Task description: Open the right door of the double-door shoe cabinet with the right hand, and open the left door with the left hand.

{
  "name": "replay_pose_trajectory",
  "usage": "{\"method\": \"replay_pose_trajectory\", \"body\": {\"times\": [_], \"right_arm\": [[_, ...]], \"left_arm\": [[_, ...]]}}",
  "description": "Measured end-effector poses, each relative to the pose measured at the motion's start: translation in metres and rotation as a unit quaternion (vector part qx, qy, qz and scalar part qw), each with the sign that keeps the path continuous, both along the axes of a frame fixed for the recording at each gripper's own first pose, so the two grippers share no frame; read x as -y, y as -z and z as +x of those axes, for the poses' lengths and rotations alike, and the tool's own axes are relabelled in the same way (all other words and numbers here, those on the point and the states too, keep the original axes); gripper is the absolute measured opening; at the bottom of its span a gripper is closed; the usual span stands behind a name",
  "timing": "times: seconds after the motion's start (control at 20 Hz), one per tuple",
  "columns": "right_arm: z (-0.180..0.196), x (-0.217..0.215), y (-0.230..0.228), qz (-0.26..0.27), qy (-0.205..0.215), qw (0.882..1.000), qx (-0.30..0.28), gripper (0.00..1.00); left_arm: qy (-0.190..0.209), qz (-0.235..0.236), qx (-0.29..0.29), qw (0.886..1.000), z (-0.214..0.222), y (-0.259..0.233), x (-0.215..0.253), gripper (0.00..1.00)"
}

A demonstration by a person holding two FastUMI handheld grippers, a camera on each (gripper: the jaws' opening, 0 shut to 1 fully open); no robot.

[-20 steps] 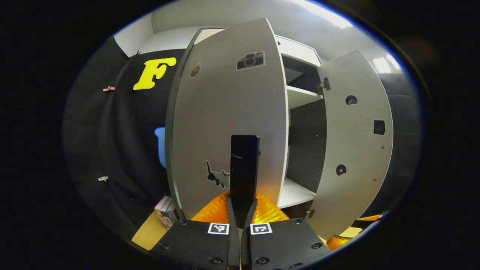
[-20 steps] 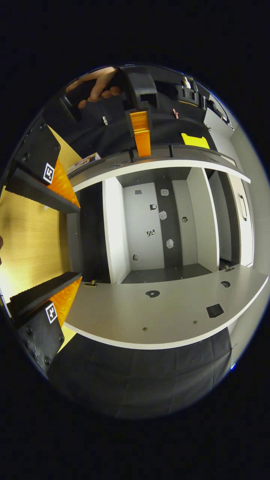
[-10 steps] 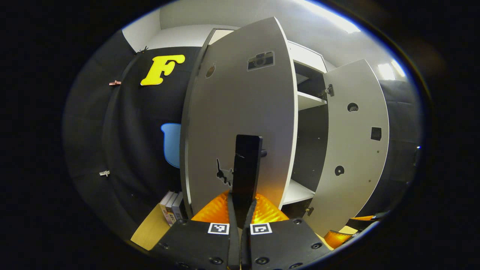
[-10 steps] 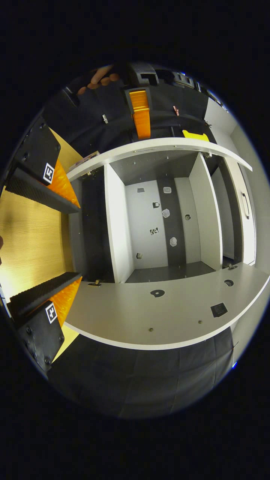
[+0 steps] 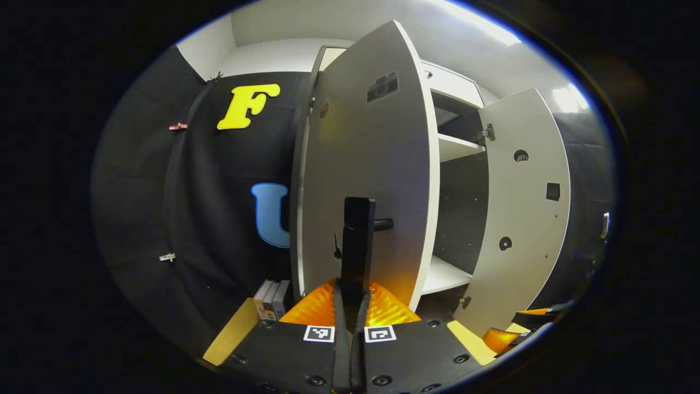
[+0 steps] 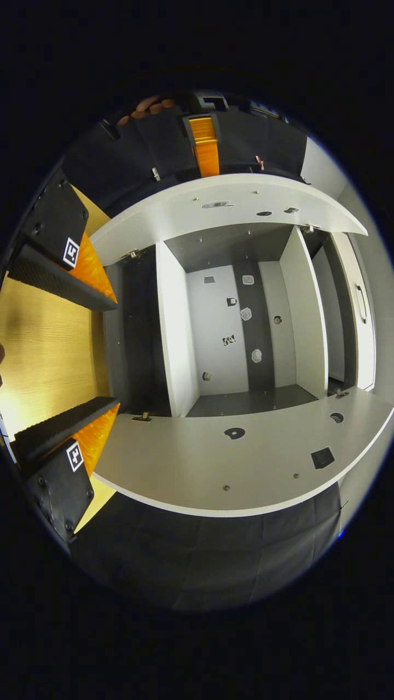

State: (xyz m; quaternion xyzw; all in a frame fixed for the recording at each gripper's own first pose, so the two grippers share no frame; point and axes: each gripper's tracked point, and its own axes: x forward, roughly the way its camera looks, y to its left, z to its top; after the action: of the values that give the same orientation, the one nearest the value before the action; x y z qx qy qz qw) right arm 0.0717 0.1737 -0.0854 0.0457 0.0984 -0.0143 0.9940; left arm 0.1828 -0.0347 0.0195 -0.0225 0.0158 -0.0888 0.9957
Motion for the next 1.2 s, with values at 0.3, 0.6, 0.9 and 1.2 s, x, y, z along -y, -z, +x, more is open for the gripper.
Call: {"method": "replay_pose_trajectory", "body": {"times": [0.3,0.6,0.9,1.2], "right_arm": [[-0.003,-0.009,0.002,-0.004,-0.010,1.000,0.003,0.99],[-0.007,-0.013,0.000,-0.016,-0.016,1.000,0.003,0.99],[-0.011,-0.010,-0.006,-0.027,-0.013,1.000,0.009,0.98],[-0.007,-0.007,-0.002,-0.029,-0.016,0.999,-0.001,0.98]], "left_arm": [[-0.056,0.008,0.010,0.998,0.004,-0.002,-0.037,0.05],[-0.044,0.004,0.008,0.999,0.006,0.000,-0.058,0.03],[-0.046,-0.004,0.006,0.999,0.003,0.002,-0.063,0.05],[-0.058,-0.026,-0.029,0.998,-0.028,0.018,-0.066,0.05]]}}
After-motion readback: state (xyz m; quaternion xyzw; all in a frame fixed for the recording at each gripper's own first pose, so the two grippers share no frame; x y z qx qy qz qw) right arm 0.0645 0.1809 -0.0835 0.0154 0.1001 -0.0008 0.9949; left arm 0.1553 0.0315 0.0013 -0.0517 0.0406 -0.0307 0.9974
